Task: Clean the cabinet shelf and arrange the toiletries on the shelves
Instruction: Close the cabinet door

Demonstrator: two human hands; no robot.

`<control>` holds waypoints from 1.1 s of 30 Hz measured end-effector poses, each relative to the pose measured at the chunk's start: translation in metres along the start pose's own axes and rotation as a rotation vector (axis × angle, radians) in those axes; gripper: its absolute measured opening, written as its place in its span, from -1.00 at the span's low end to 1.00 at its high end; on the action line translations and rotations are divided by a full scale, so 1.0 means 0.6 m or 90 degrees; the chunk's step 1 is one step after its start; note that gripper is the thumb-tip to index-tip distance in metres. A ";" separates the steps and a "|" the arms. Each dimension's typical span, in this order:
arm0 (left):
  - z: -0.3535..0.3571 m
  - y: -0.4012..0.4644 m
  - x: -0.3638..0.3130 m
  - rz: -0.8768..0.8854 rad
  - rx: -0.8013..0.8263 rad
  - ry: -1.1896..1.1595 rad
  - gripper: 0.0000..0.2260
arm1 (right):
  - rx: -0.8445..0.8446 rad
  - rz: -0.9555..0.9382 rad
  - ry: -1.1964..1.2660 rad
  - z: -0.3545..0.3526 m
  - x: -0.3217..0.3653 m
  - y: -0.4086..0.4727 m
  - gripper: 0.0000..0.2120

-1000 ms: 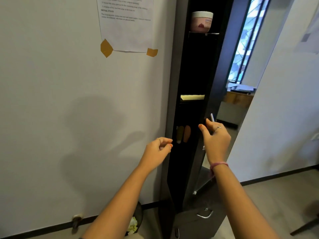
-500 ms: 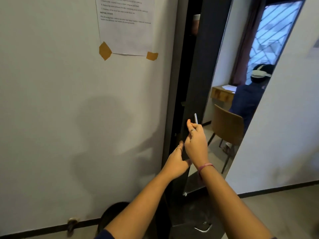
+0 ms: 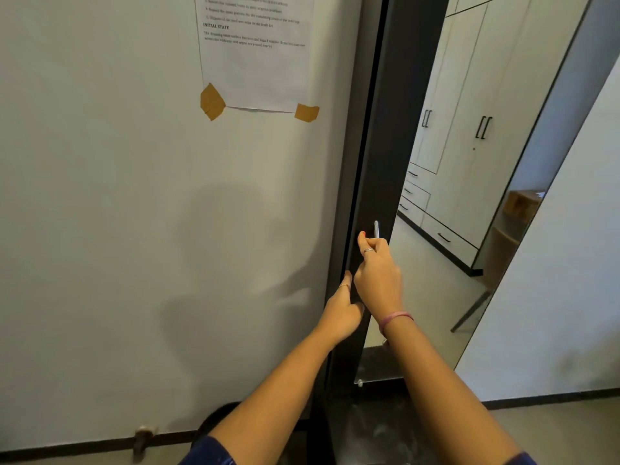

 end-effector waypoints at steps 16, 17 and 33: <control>-0.012 0.038 0.004 0.005 -0.051 -0.108 -0.51 | -0.025 0.026 -0.012 0.032 0.002 0.028 -0.64; -0.013 0.038 0.005 0.003 -0.052 -0.129 -0.50 | -0.031 0.020 -0.023 0.032 0.003 0.027 -0.63; -0.127 -0.045 -0.074 0.105 -0.219 0.082 -0.47 | -0.013 0.073 0.066 0.022 0.047 0.014 -0.49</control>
Point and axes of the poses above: each hand's wrist, its own y-axis towards the middle knuckle, its own z-axis out of the palm, x = y × z, the point moved 7 cm from there along y, towards the middle knuckle, and after that the axes turned 13 degrees about -y, right-handed, at the moved point
